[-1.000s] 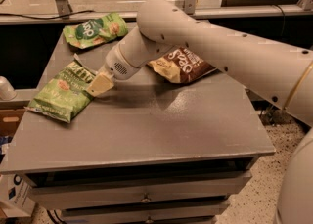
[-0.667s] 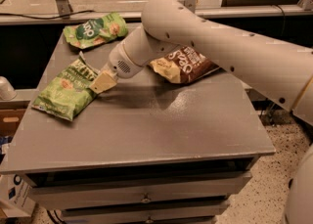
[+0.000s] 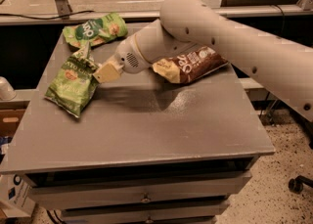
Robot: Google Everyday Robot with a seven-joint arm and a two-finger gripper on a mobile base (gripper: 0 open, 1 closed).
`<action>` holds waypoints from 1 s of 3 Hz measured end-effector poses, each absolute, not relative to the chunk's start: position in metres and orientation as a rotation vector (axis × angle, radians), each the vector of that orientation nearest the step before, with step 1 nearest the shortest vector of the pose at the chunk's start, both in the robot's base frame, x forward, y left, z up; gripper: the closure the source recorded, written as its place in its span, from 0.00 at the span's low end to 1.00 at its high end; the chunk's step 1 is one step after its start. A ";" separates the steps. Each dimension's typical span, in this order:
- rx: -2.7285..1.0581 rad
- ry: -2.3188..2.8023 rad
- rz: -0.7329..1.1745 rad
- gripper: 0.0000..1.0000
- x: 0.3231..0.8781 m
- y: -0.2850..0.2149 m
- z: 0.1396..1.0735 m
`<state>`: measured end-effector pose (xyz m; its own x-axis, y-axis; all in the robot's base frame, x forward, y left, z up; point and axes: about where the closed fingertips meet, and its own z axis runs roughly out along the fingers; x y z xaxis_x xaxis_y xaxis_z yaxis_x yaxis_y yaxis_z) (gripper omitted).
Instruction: Pick green jalapeno chip bag
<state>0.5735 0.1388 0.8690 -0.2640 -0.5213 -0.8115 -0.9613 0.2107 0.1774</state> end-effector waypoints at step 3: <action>-1.264 1.788 1.080 1.00 0.547 0.149 0.909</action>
Offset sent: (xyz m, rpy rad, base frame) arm -0.0116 0.0014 0.0178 0.1063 0.0365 -0.0198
